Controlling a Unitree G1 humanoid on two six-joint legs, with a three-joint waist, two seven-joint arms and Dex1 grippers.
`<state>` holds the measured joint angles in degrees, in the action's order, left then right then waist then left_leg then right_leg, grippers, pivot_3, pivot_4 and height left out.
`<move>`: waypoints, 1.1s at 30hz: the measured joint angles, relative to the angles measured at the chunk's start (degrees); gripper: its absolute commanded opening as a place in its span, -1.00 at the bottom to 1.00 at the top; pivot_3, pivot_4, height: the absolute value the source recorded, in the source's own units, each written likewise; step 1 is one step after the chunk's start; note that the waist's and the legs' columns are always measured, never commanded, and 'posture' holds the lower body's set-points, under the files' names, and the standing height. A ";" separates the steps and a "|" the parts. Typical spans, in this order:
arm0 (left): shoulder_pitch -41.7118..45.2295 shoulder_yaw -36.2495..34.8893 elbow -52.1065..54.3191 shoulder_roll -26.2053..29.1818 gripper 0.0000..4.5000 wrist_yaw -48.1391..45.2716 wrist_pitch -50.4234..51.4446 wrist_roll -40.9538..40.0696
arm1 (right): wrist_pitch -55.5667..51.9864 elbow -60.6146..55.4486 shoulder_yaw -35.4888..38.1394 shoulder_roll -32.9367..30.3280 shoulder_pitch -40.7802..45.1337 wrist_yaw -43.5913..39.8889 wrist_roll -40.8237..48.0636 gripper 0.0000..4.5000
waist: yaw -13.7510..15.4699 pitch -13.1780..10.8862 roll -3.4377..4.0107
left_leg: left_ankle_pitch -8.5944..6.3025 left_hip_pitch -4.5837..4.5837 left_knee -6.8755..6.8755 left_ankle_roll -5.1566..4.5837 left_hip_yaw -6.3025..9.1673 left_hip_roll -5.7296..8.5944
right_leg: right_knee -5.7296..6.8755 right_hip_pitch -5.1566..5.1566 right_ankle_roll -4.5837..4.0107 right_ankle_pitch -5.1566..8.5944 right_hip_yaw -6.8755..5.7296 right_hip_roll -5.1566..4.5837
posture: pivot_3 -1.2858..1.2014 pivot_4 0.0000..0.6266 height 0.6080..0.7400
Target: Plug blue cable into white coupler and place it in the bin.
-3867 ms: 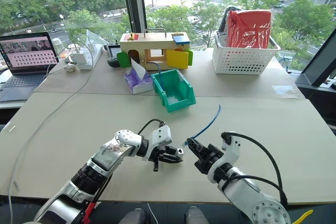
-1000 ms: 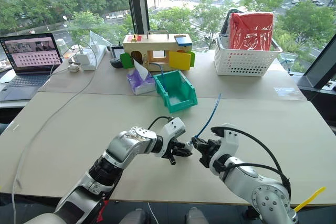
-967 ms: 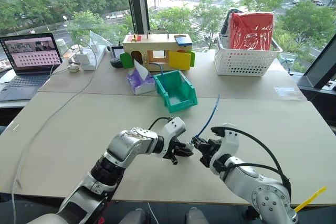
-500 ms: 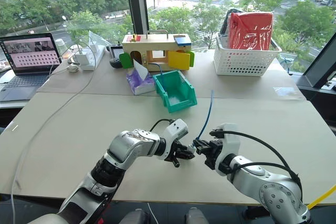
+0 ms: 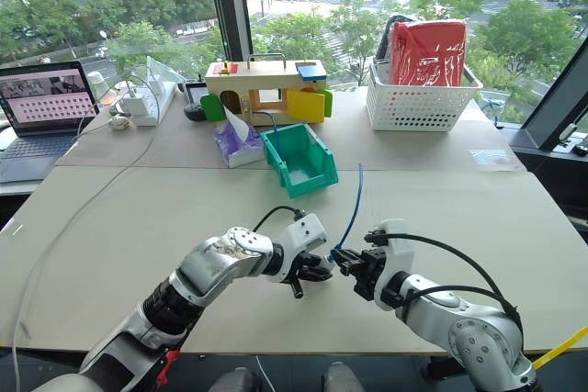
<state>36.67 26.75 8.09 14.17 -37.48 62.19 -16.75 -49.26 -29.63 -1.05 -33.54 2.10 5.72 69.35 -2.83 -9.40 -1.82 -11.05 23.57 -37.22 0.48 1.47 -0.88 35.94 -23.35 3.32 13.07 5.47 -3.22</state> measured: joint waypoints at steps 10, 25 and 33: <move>-2.32 1.39 1.13 12.56 0.98 -4.21 -10.95 3.86 | -1.97 4.77 8.51 2.79 5.43 5.20 7.77 -1.00 | 0.16 -0.02 0.00 | 0.00 0.04 0.10 0.00 -0.10 0.05 | -0.01 -0.07 -0.02 0.00 0.09 -0.07 | 0.03 -0.52 0.83; -11.32 -14.49 2.86 9.86 0.98 -1.72 -21.88 1.18 | 13.73 49.69 -7.83 7.79 54.96 -23.34 -27.55 -1.00 | 0.23 -0.12 0.07 | 0.03 0.83 0.10 -0.03 -0.14 0.12 | 0.09 -0.99 -0.41 -0.36 0.06 -0.14 | 0.03 -0.52 0.83; -19.51 -23.84 12.04 9.91 1.00 0.67 -22.38 -3.17 | 34.13 85.36 -11.23 14.92 67.54 -37.09 -46.80 0.25 | 0.24 -0.17 0.04 | 0.02 0.82 0.23 -0.01 -0.05 0.11 | 0.14 -1.02 -0.49 -0.41 -0.05 -0.17 | 0.03 -0.52 0.83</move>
<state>17.16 2.91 20.13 24.08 -36.81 39.81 -19.92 -15.13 55.73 -12.29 -18.62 69.65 -31.37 22.55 -2.59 -9.57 -1.77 -11.03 24.39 -36.99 0.47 1.43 -0.77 36.07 -24.37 2.83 12.67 5.42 -3.39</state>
